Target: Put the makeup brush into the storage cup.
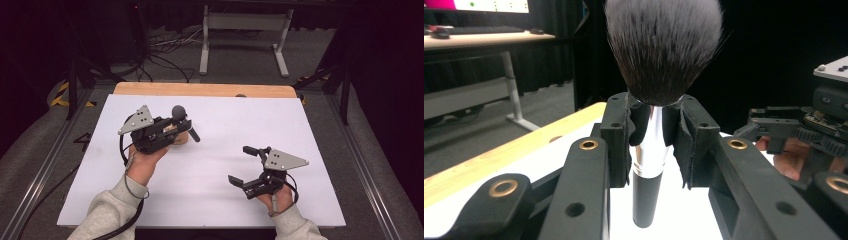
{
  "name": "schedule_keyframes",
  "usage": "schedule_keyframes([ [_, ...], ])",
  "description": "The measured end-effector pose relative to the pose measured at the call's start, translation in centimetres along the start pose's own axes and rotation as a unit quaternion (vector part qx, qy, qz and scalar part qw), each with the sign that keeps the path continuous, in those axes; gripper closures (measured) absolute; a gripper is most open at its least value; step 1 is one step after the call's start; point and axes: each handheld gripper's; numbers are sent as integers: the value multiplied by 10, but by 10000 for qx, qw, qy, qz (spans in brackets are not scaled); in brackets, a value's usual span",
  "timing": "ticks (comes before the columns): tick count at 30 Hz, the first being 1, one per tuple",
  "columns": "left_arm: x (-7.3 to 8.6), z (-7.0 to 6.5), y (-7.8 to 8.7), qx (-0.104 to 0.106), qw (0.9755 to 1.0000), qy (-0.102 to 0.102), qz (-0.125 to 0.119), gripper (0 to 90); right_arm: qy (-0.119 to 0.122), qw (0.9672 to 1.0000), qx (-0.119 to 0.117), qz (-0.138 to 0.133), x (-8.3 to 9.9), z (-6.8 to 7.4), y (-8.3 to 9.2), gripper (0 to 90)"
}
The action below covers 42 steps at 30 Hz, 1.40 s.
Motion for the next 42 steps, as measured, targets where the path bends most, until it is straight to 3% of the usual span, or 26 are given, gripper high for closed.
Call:
schedule_keyframes([
  [3, -1, 1, -1, -49, 10000, 31, 7, 699, -51, 10000, 37, -14, 2, -2, 2, 0],
  [12, 1, 17, -5, -703, 9974, 171, 7, 699, -57, 9999, 77, -60, 6, -7, 9, 0],
  [25, 2, 25, -3, -1131, 9931, 290, -34, 699, -114, 9999, 75, -63, 9, -10, 11, 0],
  [34, 2, 29, 0, -1459, 9881, 471, -101, 699, -112, 9999, 20, -96, 9, -10, 11, 0],
  [42, 3, 31, 0, -1751, 9835, 448, -34, 699, -161, 9998, -40, -75, 10, -10, 8, 0],
])
Point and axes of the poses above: each handheld gripper's, and its own axes: y roughly backward along the jaws, x roughly out of its underside, z roughly to its left, and after that the axes turned 8 degrees about z, right-handed
